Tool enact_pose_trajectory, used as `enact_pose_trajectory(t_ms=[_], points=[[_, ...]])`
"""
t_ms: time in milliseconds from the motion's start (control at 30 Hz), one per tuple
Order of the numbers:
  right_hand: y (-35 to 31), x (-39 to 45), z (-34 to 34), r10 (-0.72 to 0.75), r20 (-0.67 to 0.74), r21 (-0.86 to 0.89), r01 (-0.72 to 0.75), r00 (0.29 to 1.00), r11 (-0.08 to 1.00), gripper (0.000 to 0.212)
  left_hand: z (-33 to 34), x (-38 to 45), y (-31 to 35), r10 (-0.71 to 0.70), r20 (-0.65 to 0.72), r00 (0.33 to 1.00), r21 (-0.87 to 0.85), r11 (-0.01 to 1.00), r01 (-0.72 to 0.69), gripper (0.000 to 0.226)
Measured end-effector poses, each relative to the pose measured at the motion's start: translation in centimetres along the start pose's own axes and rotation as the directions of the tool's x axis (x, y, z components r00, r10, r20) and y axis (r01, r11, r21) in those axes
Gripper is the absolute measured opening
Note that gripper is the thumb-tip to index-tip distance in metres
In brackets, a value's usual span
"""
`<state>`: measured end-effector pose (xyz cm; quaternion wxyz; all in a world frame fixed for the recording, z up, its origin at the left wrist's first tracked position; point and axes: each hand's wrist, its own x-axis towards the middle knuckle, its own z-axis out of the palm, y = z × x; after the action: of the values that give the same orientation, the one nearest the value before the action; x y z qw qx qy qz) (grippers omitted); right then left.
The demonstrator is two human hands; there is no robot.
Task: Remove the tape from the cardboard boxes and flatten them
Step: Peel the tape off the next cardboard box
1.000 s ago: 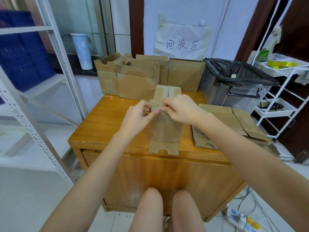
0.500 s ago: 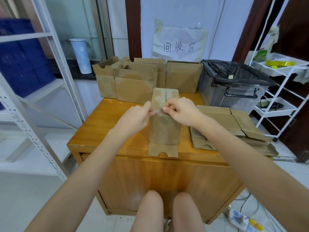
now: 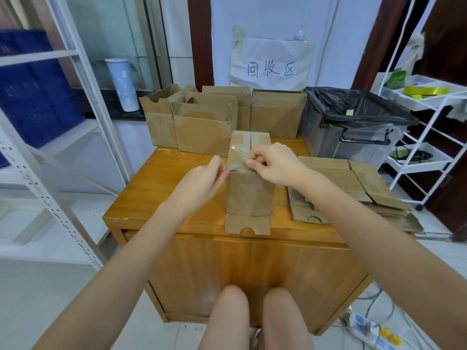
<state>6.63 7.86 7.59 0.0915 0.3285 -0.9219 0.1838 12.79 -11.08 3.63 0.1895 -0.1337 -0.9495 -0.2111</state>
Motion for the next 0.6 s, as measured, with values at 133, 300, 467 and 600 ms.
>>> enact_pose_trajectory(t_ms=[133,300,467,600], points=[[0.0,-0.1,0.2,-0.011,-0.012,0.01,0.012,1.0,1.0,0.017,0.4,0.2,0.2,-0.134,-0.043,0.99,-0.168,0.978,0.125,0.039],[0.2,-0.1,0.4,-0.022,-0.015,0.003,0.022,1.0,1.0,0.015,0.9,0.4,-0.1,-0.101,-0.086,0.991,-0.172,0.981,0.085,0.019],[0.3,-0.1,0.4,-0.033,-0.029,0.01,0.034,0.999,0.999,0.015,1.0,0.2,-0.1,-0.009,-0.128,0.992,-0.039,0.999,0.004,0.02],[0.2,-0.1,0.5,-0.042,-0.036,0.007,0.043,0.998,0.999,0.015,1.6,0.3,0.3,0.004,-0.222,0.975,0.044,0.999,0.006,0.015]])
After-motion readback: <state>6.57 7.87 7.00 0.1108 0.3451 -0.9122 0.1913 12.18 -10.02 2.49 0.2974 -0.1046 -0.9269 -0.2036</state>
